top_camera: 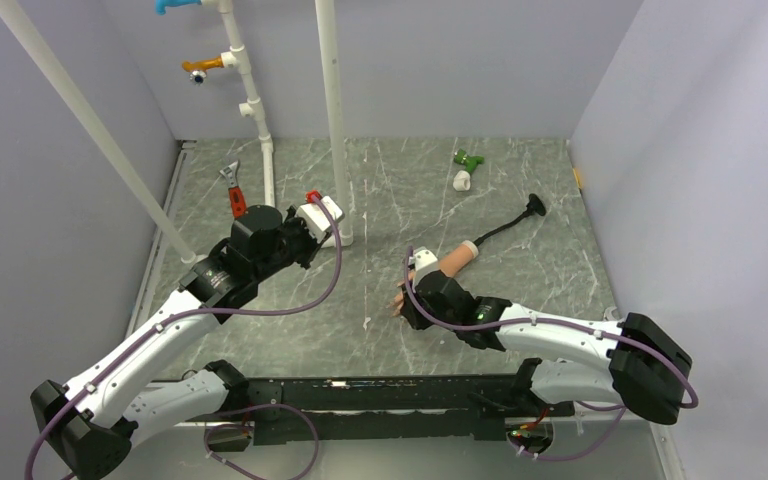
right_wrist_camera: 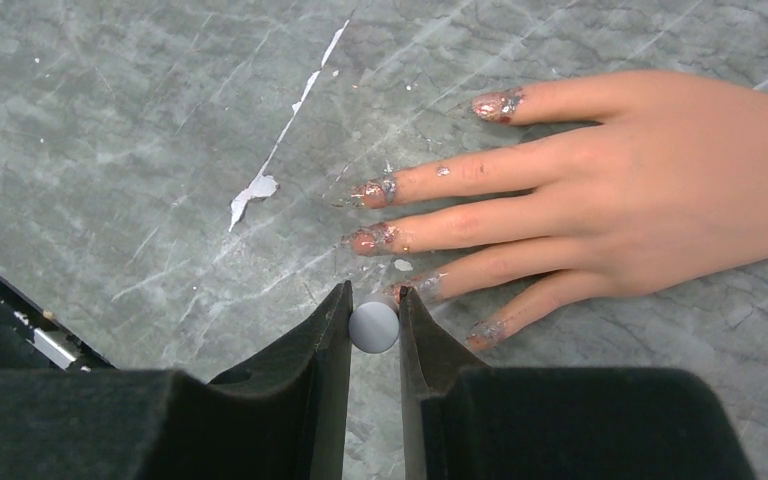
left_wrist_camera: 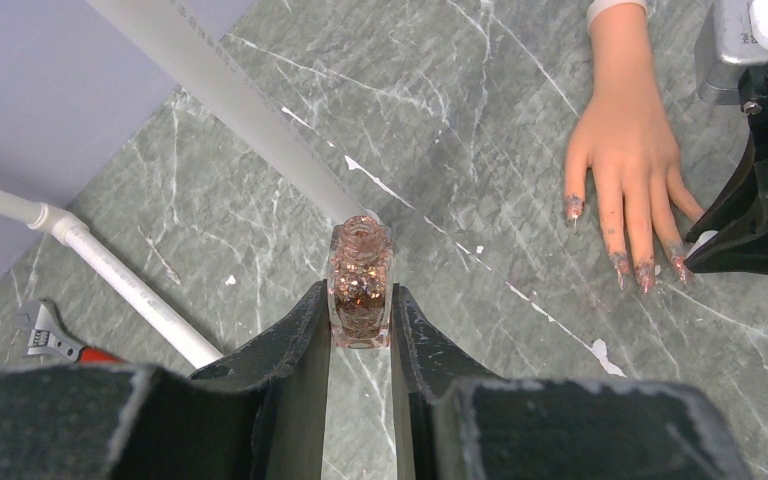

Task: Paint the nails
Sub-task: Paint the nail polish on the nail.

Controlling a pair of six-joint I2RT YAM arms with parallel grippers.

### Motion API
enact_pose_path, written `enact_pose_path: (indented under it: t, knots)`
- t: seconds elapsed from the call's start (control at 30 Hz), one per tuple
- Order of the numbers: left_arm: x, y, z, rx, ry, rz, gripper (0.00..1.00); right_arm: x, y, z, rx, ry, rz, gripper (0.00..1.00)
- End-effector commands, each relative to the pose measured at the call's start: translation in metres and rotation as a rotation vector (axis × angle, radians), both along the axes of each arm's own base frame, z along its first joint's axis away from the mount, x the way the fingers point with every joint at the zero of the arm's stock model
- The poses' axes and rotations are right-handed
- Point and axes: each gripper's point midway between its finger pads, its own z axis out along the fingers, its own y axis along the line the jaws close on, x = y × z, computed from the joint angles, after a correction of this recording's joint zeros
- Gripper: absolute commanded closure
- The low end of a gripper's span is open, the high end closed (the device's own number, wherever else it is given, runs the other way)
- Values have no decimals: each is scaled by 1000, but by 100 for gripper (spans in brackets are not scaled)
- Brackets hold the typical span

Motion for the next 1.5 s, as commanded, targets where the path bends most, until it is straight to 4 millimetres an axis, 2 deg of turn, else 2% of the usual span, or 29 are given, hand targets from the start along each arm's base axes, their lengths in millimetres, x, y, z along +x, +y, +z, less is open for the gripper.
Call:
enact_pose_path:
  t: [0.0,0.3,0.37,1.0,1.47]
  knots:
    - [2,1,28,-35,-66,8,100,13,11,22,49,-66,-18,100]
    - [2,0,27,-32,-63,7,100,12,8,13,26,-54,-17,100]
    - [2,0,27,-32,-63,6,100,15,13,19,48,-72,-16,100]
    - [2,-1,26,-32,-61,5,100,21,9,33,54,-118,-35,100]
    - [2,-1,26,-31,-61,3,100,13,8,16,33,-71,-14,100]
